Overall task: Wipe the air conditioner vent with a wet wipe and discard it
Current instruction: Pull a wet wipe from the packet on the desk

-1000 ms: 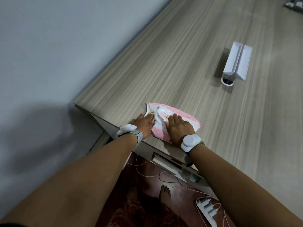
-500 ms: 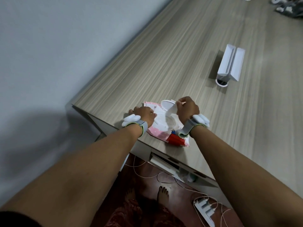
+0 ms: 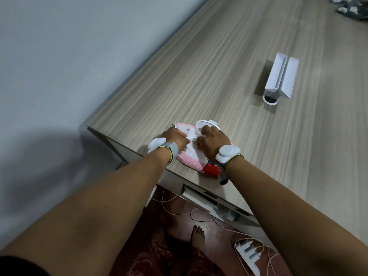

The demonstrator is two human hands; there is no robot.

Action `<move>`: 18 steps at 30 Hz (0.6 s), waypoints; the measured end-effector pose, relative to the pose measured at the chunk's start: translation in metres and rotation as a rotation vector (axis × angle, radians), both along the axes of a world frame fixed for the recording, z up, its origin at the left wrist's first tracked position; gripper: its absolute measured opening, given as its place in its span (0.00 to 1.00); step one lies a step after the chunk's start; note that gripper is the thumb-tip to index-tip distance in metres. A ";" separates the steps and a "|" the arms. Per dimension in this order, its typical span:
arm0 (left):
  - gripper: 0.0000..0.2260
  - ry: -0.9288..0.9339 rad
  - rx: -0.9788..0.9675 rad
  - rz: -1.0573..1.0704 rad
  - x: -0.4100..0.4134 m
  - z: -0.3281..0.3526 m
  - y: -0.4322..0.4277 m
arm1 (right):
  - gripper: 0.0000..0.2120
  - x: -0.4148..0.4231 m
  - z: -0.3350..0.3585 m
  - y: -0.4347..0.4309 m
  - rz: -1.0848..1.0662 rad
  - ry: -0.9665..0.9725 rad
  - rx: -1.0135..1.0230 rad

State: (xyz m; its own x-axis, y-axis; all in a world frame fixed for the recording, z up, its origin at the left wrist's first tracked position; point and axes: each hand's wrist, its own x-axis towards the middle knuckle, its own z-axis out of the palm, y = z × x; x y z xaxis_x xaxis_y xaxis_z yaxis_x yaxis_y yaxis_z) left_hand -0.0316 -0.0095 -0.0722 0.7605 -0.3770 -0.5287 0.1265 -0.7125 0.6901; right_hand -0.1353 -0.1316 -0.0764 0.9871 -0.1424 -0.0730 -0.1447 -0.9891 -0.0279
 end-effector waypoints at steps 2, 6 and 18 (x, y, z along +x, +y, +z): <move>0.06 0.020 -0.010 0.017 0.001 0.000 0.000 | 0.10 0.001 0.001 0.002 0.001 -0.005 -0.035; 0.06 0.066 -0.033 0.039 0.002 0.002 0.002 | 0.10 0.002 0.006 0.001 -0.090 -0.058 0.105; 0.07 0.209 -0.113 0.093 -0.001 0.008 0.002 | 0.04 0.000 0.032 -0.001 -0.757 -0.356 1.097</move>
State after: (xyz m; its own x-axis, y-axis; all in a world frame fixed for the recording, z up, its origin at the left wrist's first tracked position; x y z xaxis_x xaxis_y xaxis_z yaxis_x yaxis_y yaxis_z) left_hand -0.0327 -0.0075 -0.0640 0.6730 -0.3765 -0.6366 0.3363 -0.6108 0.7168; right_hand -0.1354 -0.1323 -0.0443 0.6843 -0.6820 -0.2582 -0.4532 -0.1203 -0.8833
